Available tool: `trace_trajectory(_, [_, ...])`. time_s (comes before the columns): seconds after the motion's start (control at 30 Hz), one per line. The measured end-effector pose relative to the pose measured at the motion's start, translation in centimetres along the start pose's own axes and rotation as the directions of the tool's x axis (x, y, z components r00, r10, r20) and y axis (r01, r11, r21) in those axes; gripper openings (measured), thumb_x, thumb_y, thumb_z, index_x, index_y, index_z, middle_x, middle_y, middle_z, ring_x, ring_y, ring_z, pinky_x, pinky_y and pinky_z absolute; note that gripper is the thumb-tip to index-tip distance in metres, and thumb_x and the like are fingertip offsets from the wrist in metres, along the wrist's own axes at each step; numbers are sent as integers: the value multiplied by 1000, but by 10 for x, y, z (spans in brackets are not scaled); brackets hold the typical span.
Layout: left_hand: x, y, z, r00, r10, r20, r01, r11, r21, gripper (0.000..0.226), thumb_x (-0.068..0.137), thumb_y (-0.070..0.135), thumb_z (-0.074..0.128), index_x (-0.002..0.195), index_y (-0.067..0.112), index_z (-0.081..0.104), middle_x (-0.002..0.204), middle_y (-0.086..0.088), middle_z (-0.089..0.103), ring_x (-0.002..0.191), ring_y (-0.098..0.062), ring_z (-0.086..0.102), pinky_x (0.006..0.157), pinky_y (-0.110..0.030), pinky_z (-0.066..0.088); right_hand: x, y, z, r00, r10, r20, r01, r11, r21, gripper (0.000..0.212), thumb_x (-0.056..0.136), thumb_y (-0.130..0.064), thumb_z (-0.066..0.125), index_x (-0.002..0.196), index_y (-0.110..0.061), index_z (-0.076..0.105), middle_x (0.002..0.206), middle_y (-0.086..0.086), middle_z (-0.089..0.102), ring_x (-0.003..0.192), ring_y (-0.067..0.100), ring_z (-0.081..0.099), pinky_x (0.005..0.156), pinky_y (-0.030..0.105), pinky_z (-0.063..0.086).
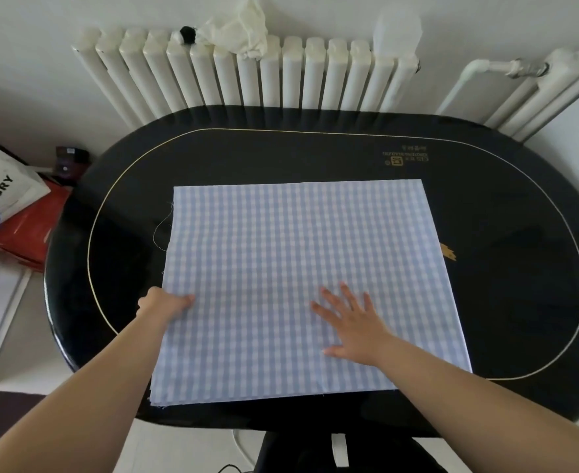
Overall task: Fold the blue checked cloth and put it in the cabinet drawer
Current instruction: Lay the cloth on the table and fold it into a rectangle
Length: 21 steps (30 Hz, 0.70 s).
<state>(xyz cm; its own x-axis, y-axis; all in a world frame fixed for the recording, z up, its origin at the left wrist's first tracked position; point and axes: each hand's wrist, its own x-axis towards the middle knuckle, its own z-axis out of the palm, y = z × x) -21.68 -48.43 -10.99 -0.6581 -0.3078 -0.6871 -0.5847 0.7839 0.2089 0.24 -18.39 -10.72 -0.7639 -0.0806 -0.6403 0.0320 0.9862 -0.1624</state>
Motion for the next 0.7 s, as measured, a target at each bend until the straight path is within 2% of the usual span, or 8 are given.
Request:
trace_trajectory(0.13, [-7,-1,-2,999,34,33,-27,982,-187,63,76,26,79,124,-1,47,117,-19,59,102,-39,60,78,-46,49,14,-27,-7,997,-82,4,82,994,-77,95,87,-60,46,148,-25,-18,146,-6,-38,139,26,-32,113,61,-9])
trace_trajectory(0.3, [-18,-2,-24,968,87,236,2,936,-353,56,82,20,73,130,4,49,119,-17,62,105,-36,62,93,-56,48,16,-36,0,992,-114,51,120,986,-112,97,86,-52,52,150,-18,-12,157,3,-25,144,28,-23,114,60,-4])
trace_trajectory(0.4, [-39,8,-32,901,231,368,-91,928,-360,51,90,19,64,136,20,43,122,-7,62,110,-29,60,100,-55,44,9,-39,13,989,-147,-13,146,989,-29,90,88,-50,51,151,-21,-6,158,2,-21,145,26,-20,116,58,-3])
trace_trajectory(0.5, [-74,25,-39,817,359,452,-186,905,-382,42,95,16,55,133,30,44,123,-1,63,110,-24,61,96,-49,48,6,-36,18,992,-129,9,129,992,12,94,85,-56,51,150,-26,-9,156,-3,-25,144,20,-23,115,53,-11])
trace_trajectory(0.57, [-102,39,-41,769,440,463,-221,863,-454,46,95,11,52,133,34,41,122,1,62,109,-22,61,87,-43,52,7,-32,10,990,-135,51,129,987,96,92,84,-61,49,151,-27,-6,157,-7,-22,144,16,-21,114,50,-13])
trace_trajectory(0.63, [-130,56,-37,705,527,474,-263,815,-516,54,93,8,52,135,38,36,124,3,61,111,-21,60,81,-37,53,8,-30,-4,988,-141,67,115,946,303,82,87,-61,47,151,-26,9,159,-8,-10,146,13,-12,116,48,-9])
trace_trajectory(0.67, [-142,64,-32,667,567,484,-285,794,-538,57,92,9,54,137,40,34,125,4,60,113,-20,60,82,-37,53,7,-28,-12,991,-118,64,71,866,496,74,89,-58,48,150,-26,21,161,-6,3,147,13,-1,118,46,-3])
trace_trajectory(0.7, [-156,73,-23,624,605,495,-312,773,-552,60,91,10,56,138,41,33,127,6,60,114,-19,60,85,-39,54,5,-25,-21,995,-65,70,-6,692,722,64,90,-55,50,145,-25,34,158,-3,20,146,13,14,118,41,9])
